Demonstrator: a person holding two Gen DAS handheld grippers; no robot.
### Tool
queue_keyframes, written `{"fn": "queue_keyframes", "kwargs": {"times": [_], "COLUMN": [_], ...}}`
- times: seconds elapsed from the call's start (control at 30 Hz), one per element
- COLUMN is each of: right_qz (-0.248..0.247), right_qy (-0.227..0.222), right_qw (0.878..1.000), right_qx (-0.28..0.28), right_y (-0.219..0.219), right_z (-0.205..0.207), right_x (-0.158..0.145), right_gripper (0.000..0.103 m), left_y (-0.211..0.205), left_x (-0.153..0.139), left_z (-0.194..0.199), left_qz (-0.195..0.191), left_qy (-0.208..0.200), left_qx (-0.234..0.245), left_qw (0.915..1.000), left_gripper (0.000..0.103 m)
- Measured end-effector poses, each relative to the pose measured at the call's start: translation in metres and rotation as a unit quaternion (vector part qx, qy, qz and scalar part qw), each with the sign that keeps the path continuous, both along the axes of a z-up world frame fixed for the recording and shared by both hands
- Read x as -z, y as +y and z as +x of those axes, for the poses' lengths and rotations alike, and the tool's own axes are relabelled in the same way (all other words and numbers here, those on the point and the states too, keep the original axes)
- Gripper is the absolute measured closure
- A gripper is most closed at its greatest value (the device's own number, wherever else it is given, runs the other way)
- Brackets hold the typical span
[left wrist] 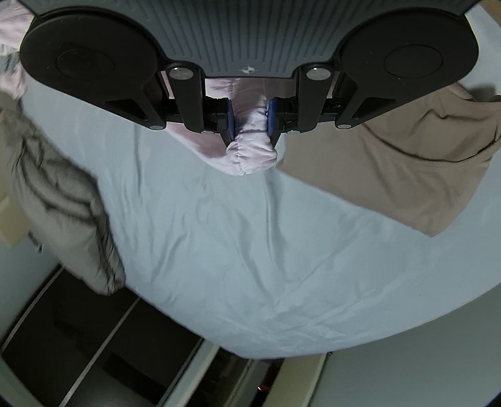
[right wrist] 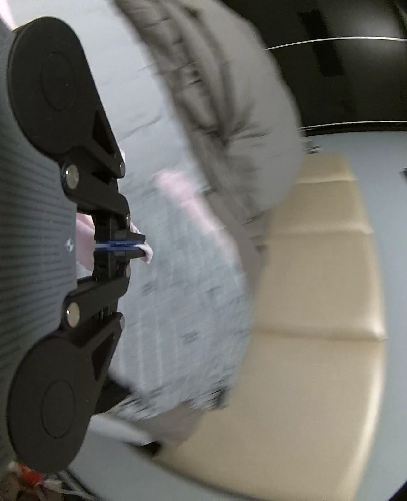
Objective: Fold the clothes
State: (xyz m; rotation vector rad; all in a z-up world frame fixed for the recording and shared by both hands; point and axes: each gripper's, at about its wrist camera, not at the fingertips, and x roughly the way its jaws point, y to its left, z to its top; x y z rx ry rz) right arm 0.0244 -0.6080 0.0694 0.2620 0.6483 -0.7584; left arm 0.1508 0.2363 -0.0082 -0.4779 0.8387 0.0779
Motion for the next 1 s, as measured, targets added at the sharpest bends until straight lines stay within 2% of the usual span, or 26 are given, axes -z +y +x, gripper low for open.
{"fn": "queue_keyframes", "kwargs": {"times": [0.1, 0.23, 0.33, 0.37, 0.4, 0.43, 0.53, 0.8, 0.9, 1.0], "right_qz": [0.022, 0.045, 0.045, 0.041, 0.038, 0.032, 0.034, 0.09, 0.092, 0.078], "right_qy": [0.032, 0.079, 0.08, 0.074, 0.068, 0.058, 0.048, 0.088, 0.116, 0.169], "right_qw": [0.999, 0.996, 0.996, 0.996, 0.997, 0.998, 0.997, 0.983, 0.975, 0.968], "right_qx": [0.012, 0.013, 0.011, 0.006, 0.001, -0.011, -0.057, -0.132, -0.166, -0.17], "right_y": [-0.016, -0.016, -0.018, -0.017, -0.017, -0.016, -0.008, 0.009, 0.023, 0.036], "right_z": [-0.04, -0.067, -0.075, -0.074, -0.073, -0.07, -0.054, 0.026, 0.051, 0.069], "right_x": [0.028, 0.066, 0.065, 0.061, 0.056, 0.052, 0.047, 0.087, 0.097, 0.114], "right_gripper": [0.101, 0.096, 0.091, 0.084, 0.061, 0.047, 0.048, 0.048, 0.041, 0.042], "left_y": [-0.005, -0.003, -0.002, -0.002, -0.002, -0.002, -0.003, -0.004, -0.003, -0.004], "left_x": [0.008, 0.011, 0.011, 0.012, 0.012, 0.012, 0.012, 0.015, 0.014, 0.015], "left_z": [-0.002, -0.01, -0.012, -0.013, -0.014, -0.016, -0.018, -0.023, -0.022, -0.02], "left_qz": [0.016, 0.025, 0.027, 0.027, 0.027, 0.028, 0.03, 0.024, 0.022, 0.022], "left_qy": [0.019, 0.033, 0.039, 0.04, 0.041, 0.042, 0.042, 0.045, 0.045, 0.044], "left_qx": [0.005, 0.004, 0.001, 0.0, 0.0, -0.001, -0.004, -0.015, -0.018, -0.018], "left_qw": [0.9997, 0.9991, 0.9989, 0.9988, 0.9988, 0.9987, 0.9987, 0.9986, 0.9986, 0.9986], "left_gripper": [0.086, 0.085, 0.085, 0.085, 0.085, 0.085, 0.085, 0.085, 0.085, 0.085]}}
